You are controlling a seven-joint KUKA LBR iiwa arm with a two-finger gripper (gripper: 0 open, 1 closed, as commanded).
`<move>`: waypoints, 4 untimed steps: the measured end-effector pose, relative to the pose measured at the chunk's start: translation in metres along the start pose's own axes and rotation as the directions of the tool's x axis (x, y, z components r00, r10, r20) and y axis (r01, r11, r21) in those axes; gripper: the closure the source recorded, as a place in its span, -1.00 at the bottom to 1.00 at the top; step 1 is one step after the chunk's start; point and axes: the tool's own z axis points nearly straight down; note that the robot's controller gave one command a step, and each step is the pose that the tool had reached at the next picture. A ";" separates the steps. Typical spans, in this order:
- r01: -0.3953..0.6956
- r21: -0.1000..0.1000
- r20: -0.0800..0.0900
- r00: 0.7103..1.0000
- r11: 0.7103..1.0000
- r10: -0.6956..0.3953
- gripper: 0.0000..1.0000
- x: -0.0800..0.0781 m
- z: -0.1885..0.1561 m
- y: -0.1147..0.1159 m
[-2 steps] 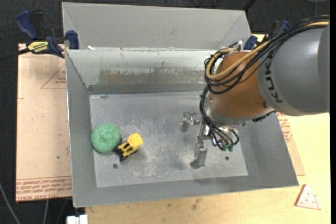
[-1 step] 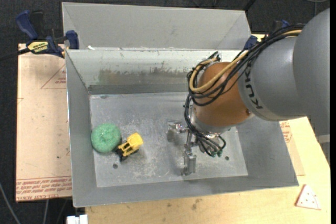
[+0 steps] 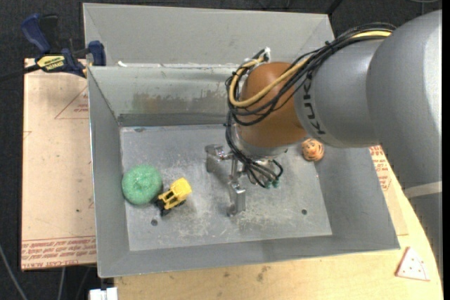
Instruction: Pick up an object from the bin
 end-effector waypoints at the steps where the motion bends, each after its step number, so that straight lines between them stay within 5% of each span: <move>1: 0.017 0.000 0.003 1.000 1.000 -0.017 -1.00 -0.014 0.000 0.006; 2: 0.043 -0.001 -0.001 0.999 0.999 -0.043 -1.00 -0.025 -0.038 0.058; 3: 0.114 -0.001 0.009 0.993 0.994 -0.114 -1.00 0.001 -0.040 0.085; 4: 0.273 -0.001 0.003 0.962 0.962 -0.273 1.00 -0.035 -0.043 0.121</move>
Offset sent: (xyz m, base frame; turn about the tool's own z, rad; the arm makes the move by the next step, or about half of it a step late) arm 0.0115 0.0766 0.0524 -0.0517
